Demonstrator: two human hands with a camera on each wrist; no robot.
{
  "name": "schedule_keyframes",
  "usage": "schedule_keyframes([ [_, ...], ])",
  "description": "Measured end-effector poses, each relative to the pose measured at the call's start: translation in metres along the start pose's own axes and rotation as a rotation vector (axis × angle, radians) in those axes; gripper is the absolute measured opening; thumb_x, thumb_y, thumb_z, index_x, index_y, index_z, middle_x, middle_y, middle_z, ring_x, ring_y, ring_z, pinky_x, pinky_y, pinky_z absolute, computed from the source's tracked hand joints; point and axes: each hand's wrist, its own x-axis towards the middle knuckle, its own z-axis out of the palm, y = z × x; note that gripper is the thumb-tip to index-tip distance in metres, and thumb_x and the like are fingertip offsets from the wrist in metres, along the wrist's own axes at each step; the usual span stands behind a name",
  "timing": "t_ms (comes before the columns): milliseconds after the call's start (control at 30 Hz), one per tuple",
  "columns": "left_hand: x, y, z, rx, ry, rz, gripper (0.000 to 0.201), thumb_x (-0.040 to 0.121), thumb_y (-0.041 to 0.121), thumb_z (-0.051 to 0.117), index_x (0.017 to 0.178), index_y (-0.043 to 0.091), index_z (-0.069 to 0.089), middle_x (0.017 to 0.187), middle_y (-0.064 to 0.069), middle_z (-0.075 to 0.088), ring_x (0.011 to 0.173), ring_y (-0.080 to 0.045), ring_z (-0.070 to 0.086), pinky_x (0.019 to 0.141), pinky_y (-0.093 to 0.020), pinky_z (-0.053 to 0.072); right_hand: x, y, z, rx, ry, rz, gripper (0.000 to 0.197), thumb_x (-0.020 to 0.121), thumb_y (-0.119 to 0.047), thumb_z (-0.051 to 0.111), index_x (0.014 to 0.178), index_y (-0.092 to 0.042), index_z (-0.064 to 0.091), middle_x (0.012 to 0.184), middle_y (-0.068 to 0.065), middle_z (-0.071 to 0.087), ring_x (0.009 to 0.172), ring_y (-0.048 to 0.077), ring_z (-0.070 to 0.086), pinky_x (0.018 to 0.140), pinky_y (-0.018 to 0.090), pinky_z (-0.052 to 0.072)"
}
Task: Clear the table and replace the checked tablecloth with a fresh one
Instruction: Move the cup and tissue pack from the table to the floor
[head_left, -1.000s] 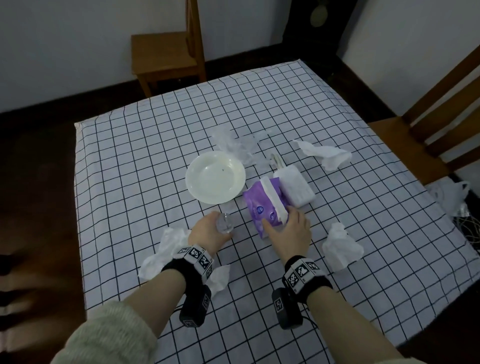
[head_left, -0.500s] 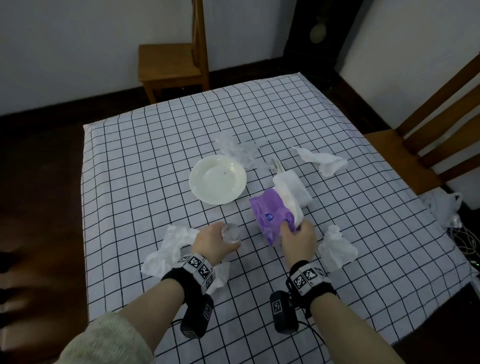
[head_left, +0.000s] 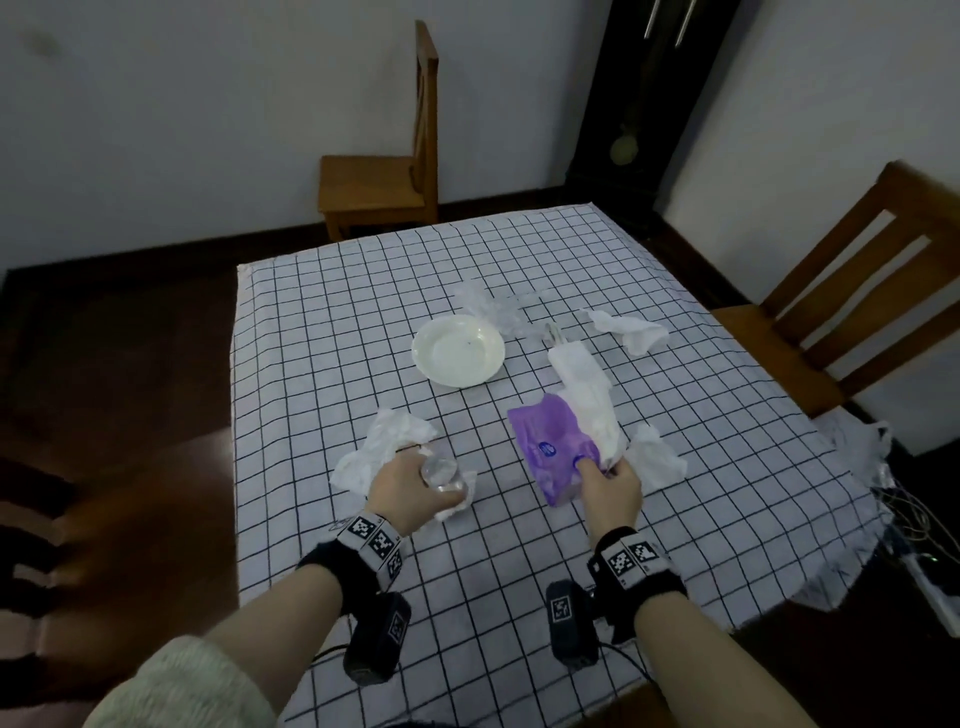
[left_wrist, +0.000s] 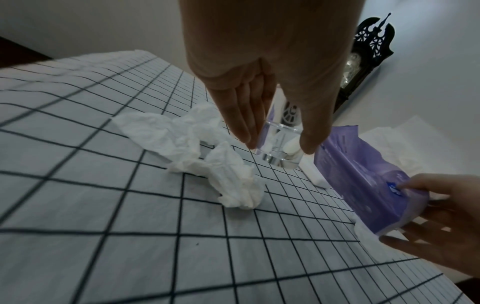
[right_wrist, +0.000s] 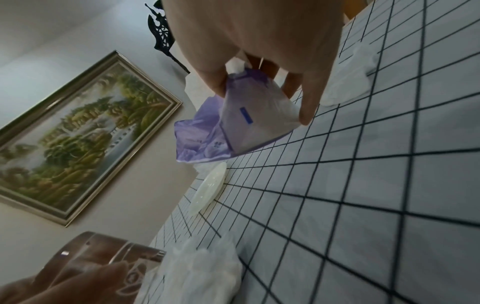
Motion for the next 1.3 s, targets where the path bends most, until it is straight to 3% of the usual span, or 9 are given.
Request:
schedule_keyframes([
  [133, -0.05, -0.023, -0.007, -0.033, 0.06, -0.012, 0.036, 0.067, 0.045, 0.076, 0.055, 0.023, 0.05, 0.052, 0.01, 0.051, 0.052, -0.008, 0.048, 0.05, -0.022, 0.038, -0.054, 0.012, -0.013, -0.03, -0.004, -0.029, 0.009, 0.085, -0.012, 0.066, 0.086, -0.006, 0.06, 0.075, 0.006, 0.059, 0.066, 0.021, 0.054, 0.053, 0.023, 0.041],
  [300, -0.133, -0.061, -0.02, -0.069, 0.069, -0.028, 0.029, 0.066, 0.042, 0.08, 0.062, 0.024, 0.058, 0.058, 0.012, 0.058, 0.06, -0.006, 0.056, 0.044, -0.011, 0.032, -0.142, 0.029, -0.034, -0.056, -0.044, -0.063, 0.009, 0.085, -0.009, 0.064, 0.082, -0.01, 0.056, 0.073, 0.001, 0.056, 0.068, 0.02, 0.053, 0.058, 0.026, 0.037],
  [467, -0.222, -0.115, -0.03, -0.102, 0.082, -0.101, 0.031, 0.064, 0.041, 0.081, 0.067, 0.015, 0.064, 0.062, 0.005, 0.064, 0.06, -0.009, 0.058, 0.05, -0.017, 0.04, -0.225, 0.058, -0.046, -0.125, -0.17, -0.069, 0.006, 0.088, -0.01, 0.063, 0.089, -0.009, 0.057, 0.078, 0.004, 0.059, 0.066, 0.014, 0.055, 0.048, 0.018, 0.037],
  [567, -0.276, -0.14, -0.041, -0.111, 0.106, -0.193, 0.029, 0.067, 0.036, 0.08, 0.064, 0.014, 0.06, 0.061, 0.007, 0.062, 0.054, -0.002, 0.054, 0.045, -0.012, 0.04, -0.259, 0.07, -0.043, -0.2, -0.245, -0.077, 0.004, 0.087, -0.007, 0.062, 0.088, -0.006, 0.059, 0.079, 0.007, 0.06, 0.07, 0.022, 0.058, 0.05, 0.021, 0.038],
  [733, -0.352, -0.174, -0.051, -0.048, 0.183, -0.377, 0.031, 0.067, 0.045, 0.076, 0.074, 0.018, 0.061, 0.078, 0.003, 0.063, 0.078, -0.015, 0.059, 0.063, -0.024, 0.041, -0.311, 0.081, -0.037, -0.294, -0.393, -0.141, 0.008, 0.087, -0.006, 0.062, 0.084, -0.011, 0.056, 0.076, 0.005, 0.058, 0.063, 0.015, 0.051, 0.05, 0.022, 0.036],
  [933, -0.439, -0.202, -0.033, -0.126, 0.32, -0.561, 0.041, 0.064, 0.045, 0.074, 0.078, 0.007, 0.067, 0.08, -0.005, 0.069, 0.078, -0.019, 0.064, 0.072, -0.033, 0.052, -0.354, 0.105, -0.035, -0.399, -0.597, -0.222, 0.008, 0.086, -0.012, 0.065, 0.09, -0.012, 0.057, 0.081, 0.006, 0.06, 0.079, 0.024, 0.057, 0.054, 0.024, 0.035],
  [1000, -0.468, -0.205, -0.024, -0.142, 0.37, -0.608, 0.039, 0.064, 0.043, 0.075, 0.078, 0.008, 0.068, 0.08, -0.005, 0.07, 0.078, -0.02, 0.066, 0.073, -0.034, 0.054, -0.367, 0.116, -0.039, -0.423, -0.658, -0.261, 0.007, 0.086, -0.011, 0.065, 0.089, -0.011, 0.059, 0.081, 0.007, 0.06, 0.079, 0.025, 0.057, 0.06, 0.025, 0.036],
  [1167, -0.546, -0.216, 0.003, -0.218, 0.466, -0.722, 0.033, 0.062, 0.046, 0.08, 0.077, 0.021, 0.065, 0.078, 0.003, 0.067, 0.078, -0.015, 0.064, 0.073, -0.031, 0.055, -0.408, 0.145, -0.06, -0.447, -0.787, -0.284, 0.006, 0.086, -0.007, 0.063, 0.09, -0.009, 0.06, 0.075, 0.002, 0.059, 0.067, 0.016, 0.055, 0.053, 0.023, 0.036],
  [1300, -0.611, -0.235, 0.024, -0.261, 0.524, -0.815, 0.04, 0.06, 0.049, 0.082, 0.081, 0.02, 0.066, 0.08, 0.003, 0.067, 0.078, -0.015, 0.063, 0.07, -0.03, 0.054, -0.446, 0.166, -0.068, -0.495, -0.881, -0.294, 0.009, 0.085, -0.01, 0.064, 0.093, -0.01, 0.061, 0.086, 0.008, 0.062, 0.081, 0.024, 0.057, 0.07, 0.026, 0.038],
])
